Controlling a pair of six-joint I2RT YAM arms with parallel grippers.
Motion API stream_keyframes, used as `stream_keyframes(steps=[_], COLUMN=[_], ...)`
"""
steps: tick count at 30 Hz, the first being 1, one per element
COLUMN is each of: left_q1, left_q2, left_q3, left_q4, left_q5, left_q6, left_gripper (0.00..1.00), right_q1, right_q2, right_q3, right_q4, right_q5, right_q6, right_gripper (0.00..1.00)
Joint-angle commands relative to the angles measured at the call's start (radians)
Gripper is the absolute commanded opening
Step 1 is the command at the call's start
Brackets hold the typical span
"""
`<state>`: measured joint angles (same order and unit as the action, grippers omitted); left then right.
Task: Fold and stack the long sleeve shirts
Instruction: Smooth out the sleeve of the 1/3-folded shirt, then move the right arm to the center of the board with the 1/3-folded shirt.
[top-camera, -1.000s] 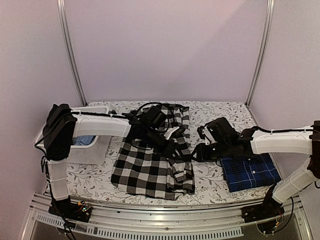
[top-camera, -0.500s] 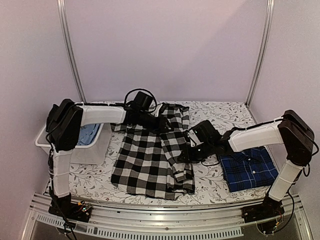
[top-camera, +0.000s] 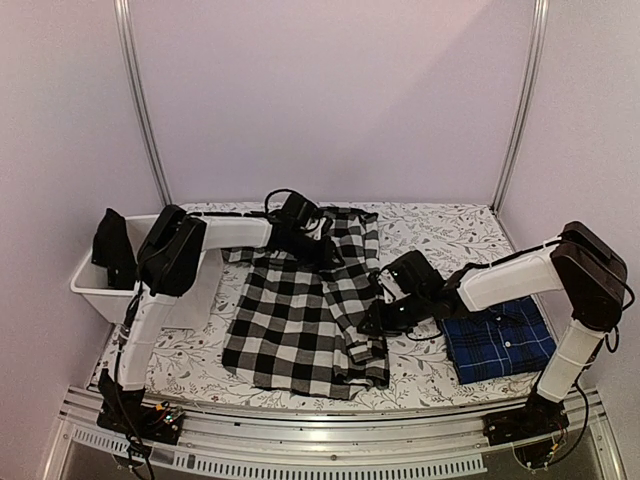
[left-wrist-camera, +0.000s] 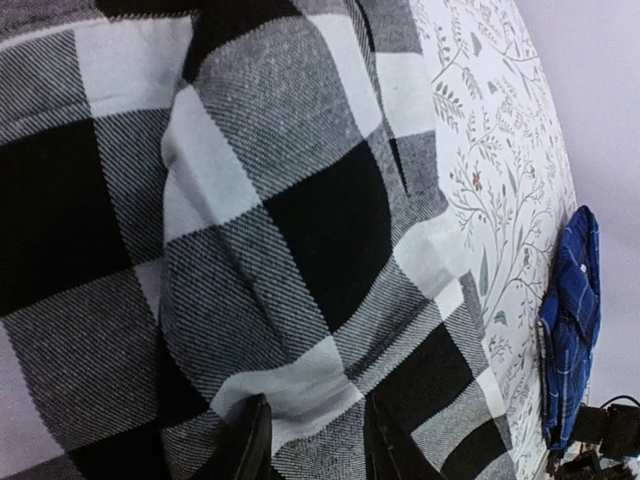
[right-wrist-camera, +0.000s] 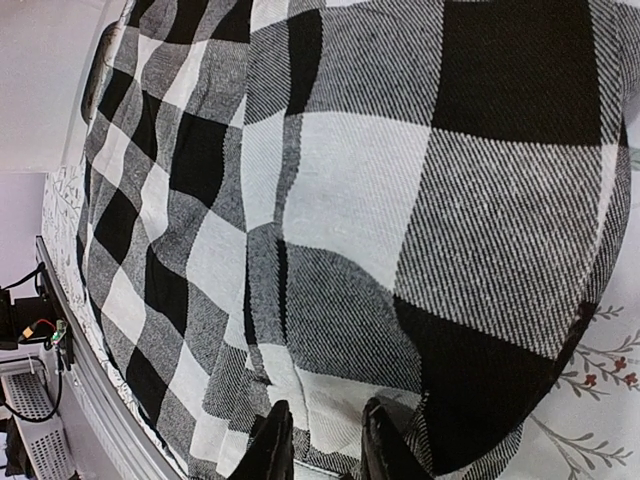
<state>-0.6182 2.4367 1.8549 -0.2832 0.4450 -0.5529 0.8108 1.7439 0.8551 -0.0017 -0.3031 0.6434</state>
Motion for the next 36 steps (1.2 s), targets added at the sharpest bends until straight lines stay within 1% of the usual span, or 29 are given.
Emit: stream_keyframes(steps=[1, 6, 11, 13, 16, 22, 28, 32, 36], left_q1=[0.017, 0.019, 0.03, 0.035, 0.039, 0.042, 0.03, 0.018, 0.034], left_q2=[0.011, -0.038, -0.13, -0.172, -0.248, -0.432, -0.559, -0.611, -0.659], left_q3=[0.068, 0.109, 0.089, 0.059, -0.022, -0.282, -0.493, -0.562, -0.551], left_q4=[-0.069, -0.092, -0.108, -0.125, -0.136, -0.093, -0.032, -0.03, -0.078], left_q5=[-0.023, -0.026, -0.05, -0.068, -0.093, -0.115, -0.104, -0.155, -0.301], left_q6=[0.02, 0.039, 0.036, 0.038, 0.044, 0.044, 0.028, 0.023, 0.022], left_gripper=[0.32, 0.33, 0.36, 0.37, 0.37, 0.38, 0.38, 0.38, 0.39], right_q1=[-0.001, -0.037, -0.087, -0.103, -0.128, -0.157, -0.182, -0.206, -0.225], right_q2=[-0.058, -0.093, -0.006, 0.037, 0.11, 0.24, 0.326, 0.349, 0.34], right_q3=[0.044, 0.13, 0.218, 0.236, 0.24, 0.258, 0.208, 0.147, 0.099], right_q4=[-0.033, -0.039, -0.007, 0.034, 0.095, 0.196, 0.29, 0.348, 0.369], right_q5=[-0.011, -0.034, -0.114, -0.151, -0.205, -0.262, -0.254, -0.232, -0.199], right_q6=[-0.009, -0.029, -0.034, -0.024, 0.006, 0.05, 0.108, 0.149, 0.163], right_gripper=[0.23, 0.26, 0.27, 0.27, 0.27, 0.28, 0.29, 0.28, 0.28])
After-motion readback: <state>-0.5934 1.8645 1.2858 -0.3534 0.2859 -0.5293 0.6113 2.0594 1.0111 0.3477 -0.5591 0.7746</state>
